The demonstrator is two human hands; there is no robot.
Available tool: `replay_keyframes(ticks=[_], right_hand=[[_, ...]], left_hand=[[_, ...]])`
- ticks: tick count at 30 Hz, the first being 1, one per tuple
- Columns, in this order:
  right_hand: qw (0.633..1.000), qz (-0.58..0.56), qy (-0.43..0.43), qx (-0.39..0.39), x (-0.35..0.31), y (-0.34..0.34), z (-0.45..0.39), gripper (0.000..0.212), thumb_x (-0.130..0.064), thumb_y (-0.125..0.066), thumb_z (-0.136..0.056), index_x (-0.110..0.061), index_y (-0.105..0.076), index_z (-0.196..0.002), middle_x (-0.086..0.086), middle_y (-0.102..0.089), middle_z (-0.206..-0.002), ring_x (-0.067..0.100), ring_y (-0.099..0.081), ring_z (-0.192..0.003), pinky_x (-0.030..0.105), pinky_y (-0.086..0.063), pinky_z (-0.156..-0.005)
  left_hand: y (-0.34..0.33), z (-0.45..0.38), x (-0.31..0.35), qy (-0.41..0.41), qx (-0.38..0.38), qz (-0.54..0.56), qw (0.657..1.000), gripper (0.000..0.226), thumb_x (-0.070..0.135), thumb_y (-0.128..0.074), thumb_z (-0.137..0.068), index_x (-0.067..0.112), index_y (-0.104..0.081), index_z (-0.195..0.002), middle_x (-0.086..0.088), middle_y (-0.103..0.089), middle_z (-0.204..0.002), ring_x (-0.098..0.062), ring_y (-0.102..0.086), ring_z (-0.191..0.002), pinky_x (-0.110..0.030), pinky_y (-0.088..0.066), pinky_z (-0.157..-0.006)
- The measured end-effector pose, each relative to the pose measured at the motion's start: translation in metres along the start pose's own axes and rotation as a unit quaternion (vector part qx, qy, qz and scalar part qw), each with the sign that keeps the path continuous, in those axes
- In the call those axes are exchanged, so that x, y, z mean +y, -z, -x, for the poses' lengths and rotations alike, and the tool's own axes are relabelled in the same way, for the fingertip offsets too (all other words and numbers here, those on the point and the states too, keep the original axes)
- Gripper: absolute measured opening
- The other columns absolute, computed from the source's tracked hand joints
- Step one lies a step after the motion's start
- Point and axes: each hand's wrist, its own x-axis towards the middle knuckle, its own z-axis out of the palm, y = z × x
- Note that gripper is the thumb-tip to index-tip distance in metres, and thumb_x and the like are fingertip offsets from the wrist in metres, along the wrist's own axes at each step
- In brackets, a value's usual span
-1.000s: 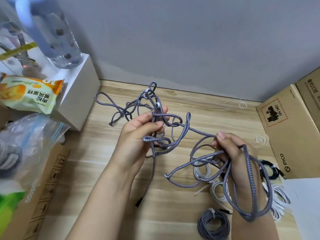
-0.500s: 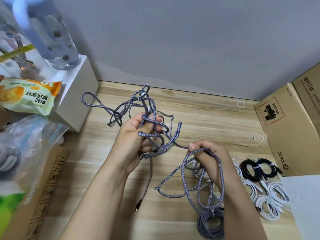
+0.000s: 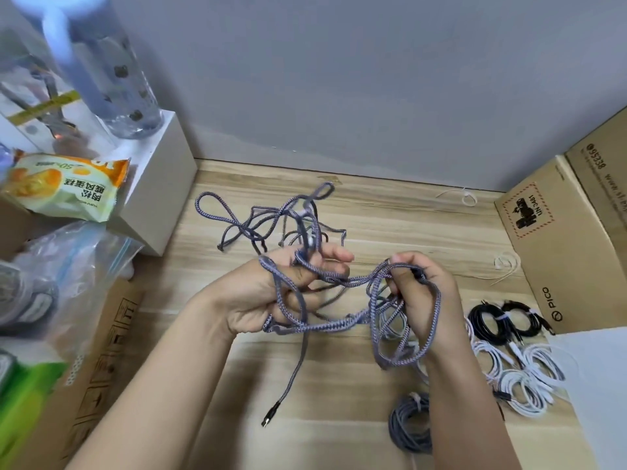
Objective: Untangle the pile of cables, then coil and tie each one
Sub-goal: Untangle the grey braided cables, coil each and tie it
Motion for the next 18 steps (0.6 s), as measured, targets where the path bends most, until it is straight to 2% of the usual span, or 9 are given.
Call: replay_keyframes(ticks=[1, 3, 6, 8, 10, 13, 15, 17, 18], right_hand=[[0.999, -0.023, -0.005, 0.024, -0.001, 0.0, 0.0, 0.025, -0.006, -0.053, -0.092, -0.018, -0.057, -0.07, -0.01, -0.05, -0.045, 0.0, -0.042, -0.045, 0.013, -0.036, -0.047], [0.991, -0.113, -0.035, 0.055, -0.005, 0.002, -0.002, 0.023, -0.005, -0.048, -0.095, -0.014, -0.055, -0.075, -0.009, -0.048, -0.044, 0.001, -0.042, -0.042, 0.012, -0.036, -0.042], [0.984, -0.167, -0.058, 0.036, -0.012, 0.006, -0.001, 0.021, -0.013, -0.048, -0.096, -0.011, -0.054, -0.075, -0.009, -0.045, -0.046, 0.001, -0.036, -0.038, 0.012, -0.029, -0.036], [0.984, -0.165, -0.07, 0.009, -0.014, 0.005, 0.002, 0.019, -0.02, -0.049, -0.093, -0.01, -0.054, -0.078, -0.009, -0.043, -0.045, 0.002, -0.031, -0.036, 0.013, -0.022, -0.032], [0.982, -0.165, -0.094, -0.009, -0.012, 0.002, 0.006, 0.02, -0.025, -0.05, -0.092, -0.009, -0.055, -0.08, -0.009, -0.039, -0.045, 0.002, -0.027, -0.035, 0.013, -0.018, -0.031], [0.975, -0.188, -0.121, -0.003, -0.011, -0.003, 0.01, 0.021, -0.021, -0.05, -0.094, -0.01, -0.057, -0.078, -0.007, -0.041, -0.05, 0.0, -0.031, -0.038, 0.012, -0.016, -0.032], [0.973, -0.193, -0.124, -0.006, -0.012, -0.006, 0.012, 0.021, -0.02, -0.049, -0.094, -0.01, -0.057, -0.078, -0.006, -0.041, -0.052, 0.0, -0.03, -0.038, 0.012, -0.015, -0.031], [0.976, -0.177, -0.121, -0.022, -0.013, -0.011, 0.014, 0.019, -0.023, -0.051, -0.091, -0.009, -0.057, -0.08, -0.008, -0.041, -0.048, 0.0, -0.029, -0.037, 0.012, -0.017, -0.031], [0.979, -0.164, -0.119, -0.031, -0.014, -0.015, 0.015, 0.02, -0.027, -0.053, -0.087, -0.008, -0.057, -0.082, -0.009, -0.042, -0.045, 0.001, -0.029, -0.036, 0.011, -0.019, -0.031]], left_hand=[[0.0, 0.002, 0.0, 0.022, 0.019, -0.056, 0.998, 0.042, 0.018, -0.082, -0.063, 0.02, -0.069, -0.103, 0.005, -0.064, -0.089, -0.004, -0.045, -0.057, -0.014, -0.023, -0.042], [-0.003, 0.004, 0.001, 0.055, 0.053, -0.169, 0.983, 0.042, 0.009, -0.07, -0.072, 0.016, -0.058, -0.111, 0.005, -0.064, -0.091, -0.006, -0.052, -0.066, -0.012, -0.028, -0.049], [-0.005, 0.002, 0.0, 0.064, 0.137, -0.307, 0.94, 0.03, -0.009, -0.057, -0.086, 0.01, -0.052, -0.108, 0.002, -0.057, -0.089, 0.001, -0.045, -0.046, -0.013, -0.029, -0.034], [-0.002, 0.0, -0.001, 0.01, 0.216, -0.391, 0.895, 0.027, -0.007, -0.061, -0.084, 0.011, -0.051, -0.101, 0.001, -0.056, -0.088, 0.0, -0.051, -0.052, -0.016, -0.041, -0.043], [0.005, 0.001, -0.002, -0.059, 0.288, -0.442, 0.848, 0.034, -0.003, -0.067, -0.079, 0.024, -0.05, -0.091, 0.007, -0.053, -0.086, -0.01, -0.051, -0.064, -0.02, -0.041, -0.055], [0.013, 0.006, -0.004, -0.122, 0.333, -0.483, 0.8, 0.04, 0.002, -0.072, -0.077, 0.032, -0.046, -0.085, 0.011, -0.053, -0.085, -0.019, -0.053, -0.072, -0.031, -0.043, -0.071], [0.014, 0.01, -0.007, -0.157, 0.363, -0.526, 0.753, 0.041, 0.003, -0.074, -0.074, 0.028, -0.046, -0.089, 0.013, -0.052, -0.084, -0.014, -0.055, -0.078, -0.024, -0.039, -0.071], [0.008, 0.017, -0.009, -0.217, 0.406, -0.551, 0.696, 0.037, 0.006, -0.076, -0.071, 0.024, -0.049, -0.088, 0.015, -0.05, -0.08, -0.005, -0.05, -0.075, -0.017, -0.034, -0.067], [0.001, 0.02, -0.011, -0.247, 0.419, -0.542, 0.685, 0.031, 0.007, -0.076, -0.072, 0.024, -0.053, -0.084, 0.014, -0.052, -0.077, -0.002, -0.05, -0.072, -0.015, -0.035, -0.066]])
